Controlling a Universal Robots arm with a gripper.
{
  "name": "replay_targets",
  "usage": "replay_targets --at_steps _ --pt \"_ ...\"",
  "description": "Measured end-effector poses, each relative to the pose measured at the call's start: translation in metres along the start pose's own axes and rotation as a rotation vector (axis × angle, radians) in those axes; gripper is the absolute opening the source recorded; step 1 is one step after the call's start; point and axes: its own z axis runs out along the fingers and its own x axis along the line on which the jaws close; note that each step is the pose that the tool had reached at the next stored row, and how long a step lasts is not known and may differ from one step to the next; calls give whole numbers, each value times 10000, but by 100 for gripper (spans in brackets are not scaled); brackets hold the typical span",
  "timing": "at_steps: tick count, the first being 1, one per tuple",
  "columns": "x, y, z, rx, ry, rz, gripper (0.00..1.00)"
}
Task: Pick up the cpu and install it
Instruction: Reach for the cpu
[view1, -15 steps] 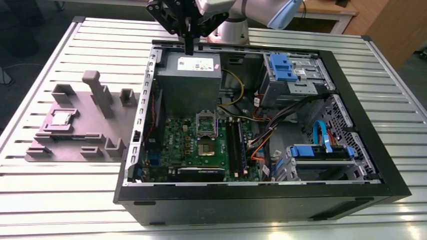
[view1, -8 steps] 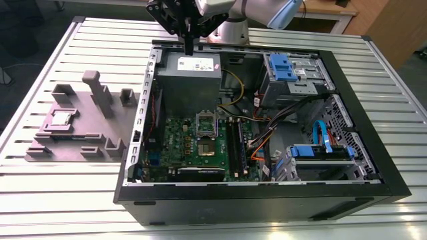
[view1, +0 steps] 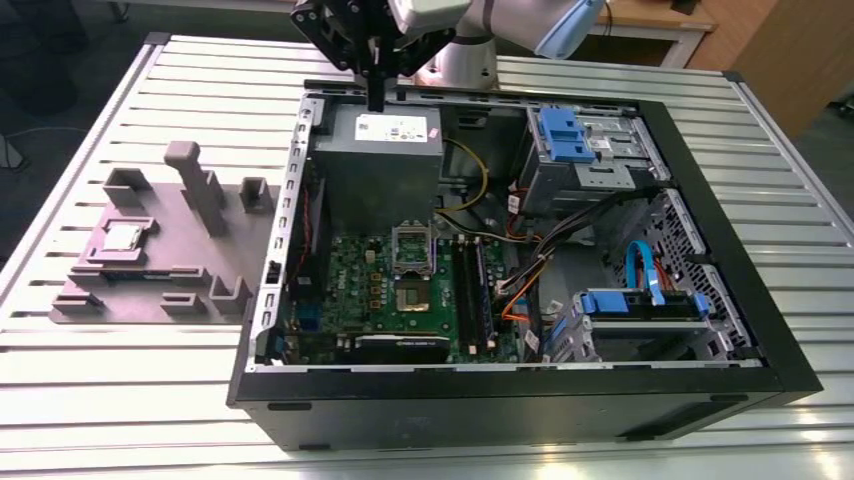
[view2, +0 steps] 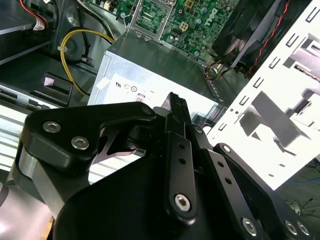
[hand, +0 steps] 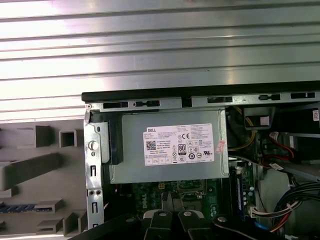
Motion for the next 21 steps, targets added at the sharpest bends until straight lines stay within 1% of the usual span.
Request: replay_targets --at_steps 6,21 --pt "0 0 6 5 50 2 10" --pt "0 -1 18 12 152 6 10"
